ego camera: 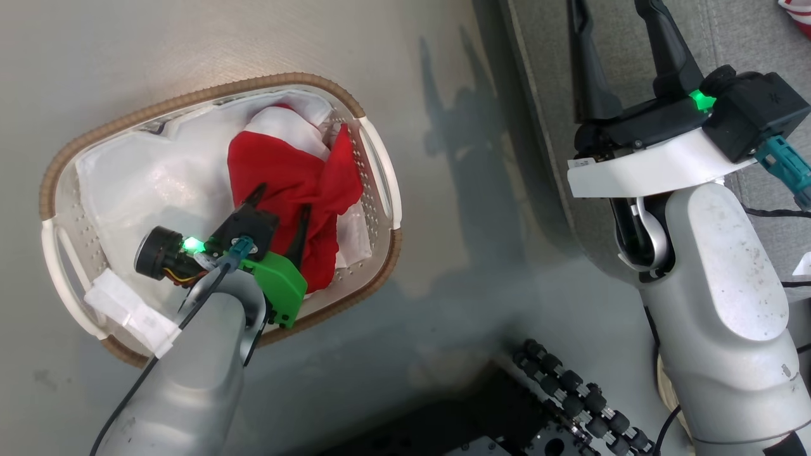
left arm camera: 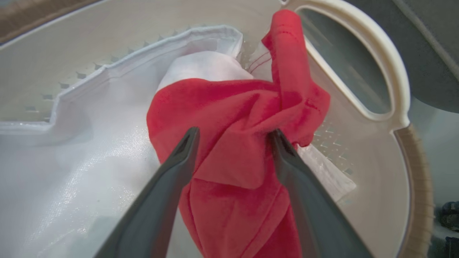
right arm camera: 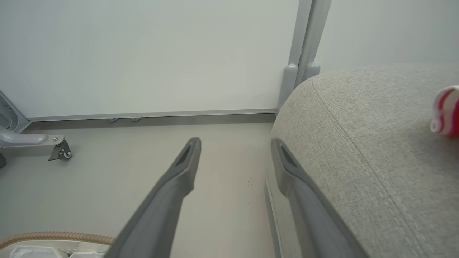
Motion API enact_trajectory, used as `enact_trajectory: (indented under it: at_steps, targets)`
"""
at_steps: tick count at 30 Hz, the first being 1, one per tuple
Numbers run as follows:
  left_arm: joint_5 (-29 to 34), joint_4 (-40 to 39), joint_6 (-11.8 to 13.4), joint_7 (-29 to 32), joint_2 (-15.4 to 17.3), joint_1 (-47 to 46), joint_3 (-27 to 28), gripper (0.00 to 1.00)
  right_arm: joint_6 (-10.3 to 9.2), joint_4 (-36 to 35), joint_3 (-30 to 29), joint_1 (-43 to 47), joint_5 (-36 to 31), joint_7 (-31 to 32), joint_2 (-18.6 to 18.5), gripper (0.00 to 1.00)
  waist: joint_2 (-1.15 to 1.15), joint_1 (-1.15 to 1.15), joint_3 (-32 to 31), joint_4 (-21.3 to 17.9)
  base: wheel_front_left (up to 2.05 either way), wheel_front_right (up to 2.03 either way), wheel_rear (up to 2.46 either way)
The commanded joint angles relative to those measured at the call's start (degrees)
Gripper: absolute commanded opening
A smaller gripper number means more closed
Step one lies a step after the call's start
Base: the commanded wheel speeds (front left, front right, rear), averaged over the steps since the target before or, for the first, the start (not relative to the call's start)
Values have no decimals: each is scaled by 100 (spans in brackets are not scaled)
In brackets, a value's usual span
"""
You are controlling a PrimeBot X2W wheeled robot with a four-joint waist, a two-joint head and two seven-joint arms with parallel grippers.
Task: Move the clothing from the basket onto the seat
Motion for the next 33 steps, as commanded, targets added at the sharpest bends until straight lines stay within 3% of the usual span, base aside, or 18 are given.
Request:
enact_trajectory:
  at_steps: [1,19,27,28,30,33]
  targets:
    - [-69,74,-14,0,34,-143,-33,100,-8,-28,5,-62,33,-9,-14,100,0,-1,60,-22,0,0,0]
    - [-466,1337,-14,0,59,-1196,-712,100,-8,-168,203,-257,149,-8,-15,100,0,-1,421,-168,0,0,0]
    - [-833,1849,-14,56,-88,-1331,-980,100,-8,-136,245,-262,162,-8,-15,100,0,-1,419,-163,0,0,0]
    - [-874,1871,-14,86,-105,-1339,-1007,73,-8,-130,248,-265,163,-8,-15,100,0,-1,413,-163,0,0,0]
    - [-964,1913,-14,72,-123,-1380,-1080,0,-8,-121,238,-272,156,-8,-15,100,0,-1,389,-157,0,0,0]
    - [-1104,1963,-15,62,-140,-1375,-1213,0,-8,-88,239,-240,122,-8,-15,100,0,-1,301,-149,0,0,0]
